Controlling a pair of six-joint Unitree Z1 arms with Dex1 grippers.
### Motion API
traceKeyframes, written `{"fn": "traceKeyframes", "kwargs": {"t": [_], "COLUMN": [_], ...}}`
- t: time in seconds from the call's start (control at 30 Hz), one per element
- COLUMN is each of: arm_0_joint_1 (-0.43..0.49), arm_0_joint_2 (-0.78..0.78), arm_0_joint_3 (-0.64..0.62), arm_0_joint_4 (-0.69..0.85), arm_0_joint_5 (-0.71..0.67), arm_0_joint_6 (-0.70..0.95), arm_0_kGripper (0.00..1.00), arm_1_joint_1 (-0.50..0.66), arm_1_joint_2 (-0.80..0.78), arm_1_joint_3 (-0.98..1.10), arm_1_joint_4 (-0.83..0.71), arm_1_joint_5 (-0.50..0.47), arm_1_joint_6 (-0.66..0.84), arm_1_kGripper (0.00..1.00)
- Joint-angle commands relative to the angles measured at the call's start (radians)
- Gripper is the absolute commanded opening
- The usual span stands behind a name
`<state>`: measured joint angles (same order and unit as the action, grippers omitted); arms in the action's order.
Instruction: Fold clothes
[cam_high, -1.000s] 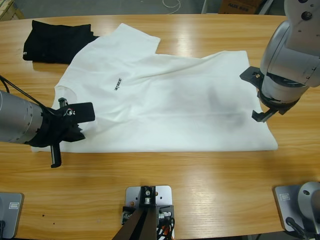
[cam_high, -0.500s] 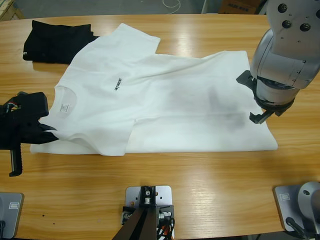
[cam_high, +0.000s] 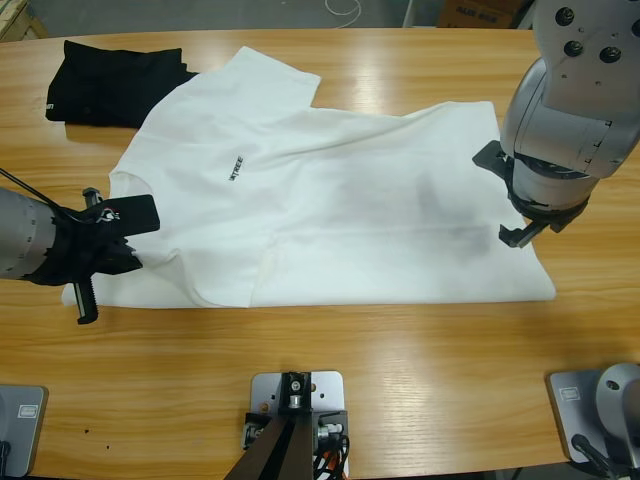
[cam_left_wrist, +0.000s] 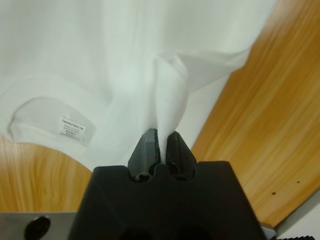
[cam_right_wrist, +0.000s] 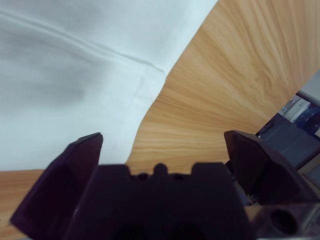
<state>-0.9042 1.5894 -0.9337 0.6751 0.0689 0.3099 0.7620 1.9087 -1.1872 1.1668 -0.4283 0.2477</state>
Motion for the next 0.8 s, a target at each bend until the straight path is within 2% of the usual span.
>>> {"fn": "traceKeyframes", "kwargs": {"t": [0.03,0.1,0.23,0.3,0.37,0.47,0.53,0.57,0.6,0.63,0.7,0.73,0.77,0.8], "arm_0_joint_1": [0.019,0.029,0.119,0.168,0.194,0.214,0.215,0.213,0.212,0.211,0.211,0.211,0.210,0.206], "arm_0_joint_2": [0.059,0.024,-0.068,-0.100,-0.101,-0.080,-0.069,-0.067,-0.070,-0.081,-0.123,-0.141,-0.153,-0.164], "arm_0_joint_3": [0.024,0.013,-0.033,-0.084,-0.130,-0.165,-0.157,-0.140,-0.110,-0.073,-0.023,-0.012,-0.010,-0.008], "arm_0_joint_4": [0.020,0.064,0.164,0.215,0.244,0.248,0.245,0.245,0.234,0.200,0.165,0.164,0.164,0.159], "arm_0_joint_5": [0.220,0.348,0.366,0.284,0.088,-0.247,-0.373,-0.386,-0.373,-0.347,-0.257,-0.223,-0.201,-0.185], "arm_0_joint_6": [-0.114,-0.190,-0.362,-0.431,-0.436,-0.473,-0.477,-0.477,-0.486,-0.502,-0.536,-0.562,-0.577,-0.579], "arm_0_kGripper": [1.000,1.000,1.000,1.000,1.000,0.995,0.928,0.830,0.682,0.607,0.595,0.488,0.434,0.434], "arm_1_joint_1": [-0.001,-0.001,-0.001,-0.001,-0.001,-0.013,-0.031,-0.062,-0.085,-0.098,-0.104,-0.104,-0.104,-0.100], "arm_1_joint_2": [0.037,0.035,0.032,0.023,0.006,-0.045,-0.149,-0.190,-0.213,-0.222,-0.215,-0.208,-0.204,-0.195], "arm_1_joint_3": [0.014,0.014,0.008,0.002,-0.009,-0.082,-0.129,-0.145,-0.150,-0.150,-0.149,-0.151,-0.152,-0.155], "arm_1_joint_4": [-0.004,-0.005,-0.004,-0.002,0.000,0.071,0.057,0.025,-0.017,-0.061,-0.137,-0.180,-0.222,-0.259], "arm_1_joint_5": [0.017,0.016,0.017,0.018,0.025,0.159,0.369,0.471,0.549,0.608,0.681,0.709,0.712,0.712], "arm_1_joint_6": [-0.008,-0.007,-0.002,0.000,0.002,-0.023,-0.131,-0.153,-0.154,-0.154,-0.148,-0.141,-0.118,-0.080], "arm_1_kGripper": [1.000,1.000,1.000,1.000,1.000,1.000,1.000,0.989,0.871,0.579,0.183,0.000,0.000,0.000]}}
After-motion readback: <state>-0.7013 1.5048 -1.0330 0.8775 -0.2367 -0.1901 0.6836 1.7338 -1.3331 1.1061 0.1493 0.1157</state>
